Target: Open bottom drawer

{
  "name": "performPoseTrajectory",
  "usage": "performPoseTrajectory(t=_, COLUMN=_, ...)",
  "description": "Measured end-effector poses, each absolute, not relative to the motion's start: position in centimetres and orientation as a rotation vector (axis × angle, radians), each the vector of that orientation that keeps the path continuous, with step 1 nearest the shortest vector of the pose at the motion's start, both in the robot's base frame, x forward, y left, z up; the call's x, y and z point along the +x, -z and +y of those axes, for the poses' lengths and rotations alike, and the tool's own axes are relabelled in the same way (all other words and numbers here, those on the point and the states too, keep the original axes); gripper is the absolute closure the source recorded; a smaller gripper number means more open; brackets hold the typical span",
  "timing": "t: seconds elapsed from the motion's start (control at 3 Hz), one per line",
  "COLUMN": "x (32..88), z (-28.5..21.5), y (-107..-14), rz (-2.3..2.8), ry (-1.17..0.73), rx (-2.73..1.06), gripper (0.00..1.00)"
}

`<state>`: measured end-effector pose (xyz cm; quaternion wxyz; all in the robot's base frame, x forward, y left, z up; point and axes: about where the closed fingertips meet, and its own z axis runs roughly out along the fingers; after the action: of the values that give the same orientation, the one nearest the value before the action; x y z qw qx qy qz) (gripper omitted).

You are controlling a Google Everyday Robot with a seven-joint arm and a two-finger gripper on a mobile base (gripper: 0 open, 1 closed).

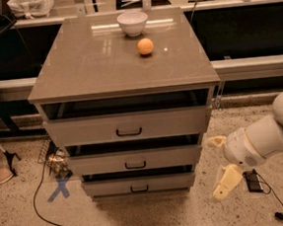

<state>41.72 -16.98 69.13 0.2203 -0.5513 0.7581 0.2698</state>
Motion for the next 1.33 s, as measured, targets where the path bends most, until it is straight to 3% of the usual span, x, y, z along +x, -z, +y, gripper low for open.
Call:
performPoseTrajectory(t=0.67, x=45.1, z=-15.9, y=-54.5, rz=1.980, ry=-0.806, rx=-1.555, gripper=0.00)
performPoseTrajectory(t=1.33, x=43.8, z=-15.0, y=-50.8, rz=1.990, ry=-0.904, rx=-1.531, gripper=0.00)
